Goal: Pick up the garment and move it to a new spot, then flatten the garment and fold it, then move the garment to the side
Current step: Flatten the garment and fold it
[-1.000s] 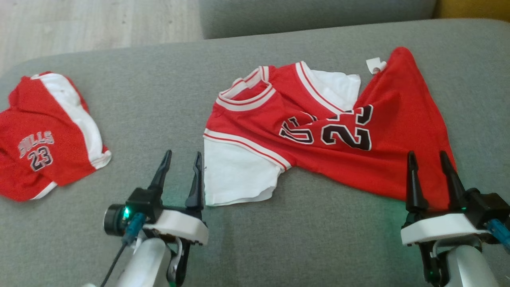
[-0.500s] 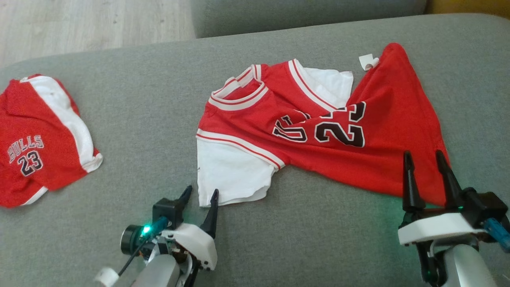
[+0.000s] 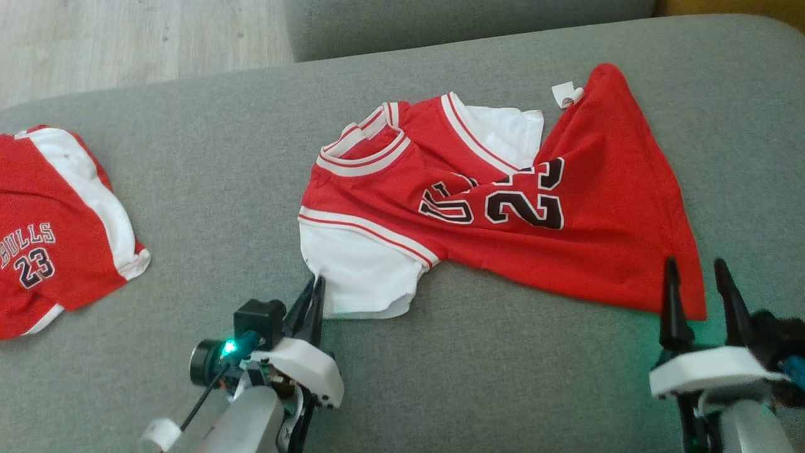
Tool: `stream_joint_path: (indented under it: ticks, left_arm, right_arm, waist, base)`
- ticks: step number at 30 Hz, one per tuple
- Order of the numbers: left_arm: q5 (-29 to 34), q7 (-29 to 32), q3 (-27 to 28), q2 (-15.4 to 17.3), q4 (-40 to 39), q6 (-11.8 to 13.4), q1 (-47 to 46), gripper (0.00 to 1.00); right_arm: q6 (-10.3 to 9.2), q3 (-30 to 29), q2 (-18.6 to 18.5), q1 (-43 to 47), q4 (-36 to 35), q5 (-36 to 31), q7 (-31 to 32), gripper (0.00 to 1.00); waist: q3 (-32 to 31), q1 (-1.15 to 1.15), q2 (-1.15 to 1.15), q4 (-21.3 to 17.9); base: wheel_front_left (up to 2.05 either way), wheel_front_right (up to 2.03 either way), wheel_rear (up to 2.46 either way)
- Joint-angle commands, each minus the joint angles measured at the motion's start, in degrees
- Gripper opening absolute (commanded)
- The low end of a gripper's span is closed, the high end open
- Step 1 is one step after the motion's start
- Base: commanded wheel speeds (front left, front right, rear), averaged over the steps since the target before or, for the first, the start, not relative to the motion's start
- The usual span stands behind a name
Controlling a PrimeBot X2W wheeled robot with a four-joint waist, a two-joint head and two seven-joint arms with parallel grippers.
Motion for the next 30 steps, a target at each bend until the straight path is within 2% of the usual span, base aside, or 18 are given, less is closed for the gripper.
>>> stream_joint_path:
  ticks: [1,8,16,30]
  left_arm:
    - [-0.46,-2.25,1.96,0.22,-2.42,-0.06,-1.62,0.0]
    - [-0.42,-7.55,4.03,0.21,-7.97,0.37,-1.7,0.0]
    - [1.02,-7.95,4.83,0.21,-13.0,-0.02,0.35,0.0]
    - [2.27,-7.97,5.23,0.2,-15.15,-0.8,1.07,0.0]
  right_arm:
    - [-0.04,0.54,-0.49,0.4,-0.64,-0.22,-0.62,1.0]
    - [-0.04,-3.71,-0.49,0.64,5.94,0.22,-0.62,1.0]
    - [-0.04,-4.69,-0.49,-3.58,16.55,3.61,-0.62,1.0]
    - [-0.04,-4.62,-0.49,-8.55,26.76,4.73,-0.62,1.0]
  waist:
    - [-0.29,0.0,0.0,-0.05]
    - [-1.37,0.0,0.0,-0.1]
    - [-1.68,0.0,0.0,0.58]
    - [-0.22,0.0,0.0,1.32]
  base:
    - [0.0,0.0,0.0]
    - [0.0,0.0,0.0]
    - [0.0,0.0,0.0]
    - [0.0,0.0,0.0]
